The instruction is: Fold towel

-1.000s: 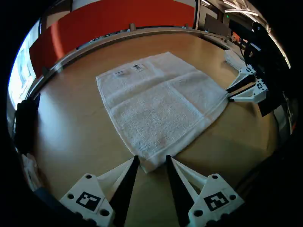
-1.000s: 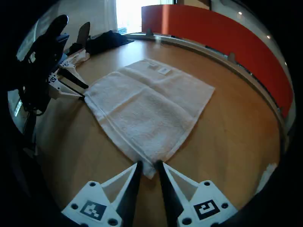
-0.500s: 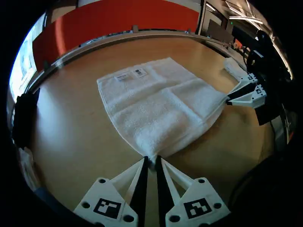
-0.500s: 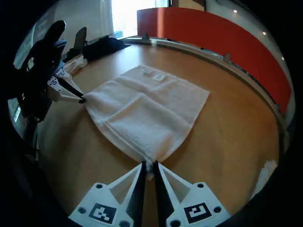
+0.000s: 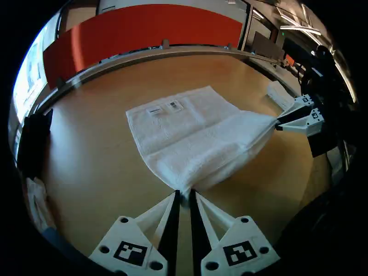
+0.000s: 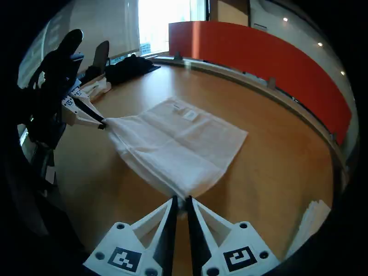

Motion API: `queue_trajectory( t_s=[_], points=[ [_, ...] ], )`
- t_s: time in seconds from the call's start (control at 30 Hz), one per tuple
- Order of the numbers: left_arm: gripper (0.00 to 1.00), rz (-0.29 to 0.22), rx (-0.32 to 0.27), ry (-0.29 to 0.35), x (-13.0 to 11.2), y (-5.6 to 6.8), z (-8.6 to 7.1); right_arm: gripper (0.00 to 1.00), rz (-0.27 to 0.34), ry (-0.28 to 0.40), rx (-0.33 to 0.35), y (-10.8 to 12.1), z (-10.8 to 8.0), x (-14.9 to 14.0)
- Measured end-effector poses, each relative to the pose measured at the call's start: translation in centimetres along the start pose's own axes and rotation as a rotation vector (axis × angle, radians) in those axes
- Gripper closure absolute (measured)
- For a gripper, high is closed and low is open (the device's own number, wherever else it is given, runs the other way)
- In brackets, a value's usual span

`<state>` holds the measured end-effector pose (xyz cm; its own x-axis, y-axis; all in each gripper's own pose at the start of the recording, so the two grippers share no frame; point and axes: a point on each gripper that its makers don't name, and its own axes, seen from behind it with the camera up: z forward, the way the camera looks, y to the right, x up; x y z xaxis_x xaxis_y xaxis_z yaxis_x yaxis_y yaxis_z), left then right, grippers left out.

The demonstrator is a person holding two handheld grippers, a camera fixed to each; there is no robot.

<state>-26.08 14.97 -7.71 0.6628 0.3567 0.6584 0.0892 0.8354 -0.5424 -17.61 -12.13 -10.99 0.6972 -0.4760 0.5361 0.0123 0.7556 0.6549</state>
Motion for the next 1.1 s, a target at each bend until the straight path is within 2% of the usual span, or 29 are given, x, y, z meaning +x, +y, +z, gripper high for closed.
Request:
queue_trajectory(
  t_s=[0.27,0.5,0.87,1.1],
  points=[
    [0.85,-0.03,-0.01,0.011,0.3,1.2,-2.7,0.85,0.006,0.021,0.012,-1.1,-2.6,0.9],
    [0.86,-0.036,-0.02,0.0,0.0,2.2,-4.2,0.85,-0.003,0.028,0.027,-2.0,-4.5,1.1],
    [0.85,-0.035,-0.039,0.01,0.7,3.4,-5.9,0.85,-0.006,0.032,0.028,-2.3,-6.2,1.5],
    [0.85,-0.054,-0.044,0.002,0.5,3.6,-6.0,0.85,0.009,0.029,0.038,-2.2,-6.4,1.6]
  ],
)
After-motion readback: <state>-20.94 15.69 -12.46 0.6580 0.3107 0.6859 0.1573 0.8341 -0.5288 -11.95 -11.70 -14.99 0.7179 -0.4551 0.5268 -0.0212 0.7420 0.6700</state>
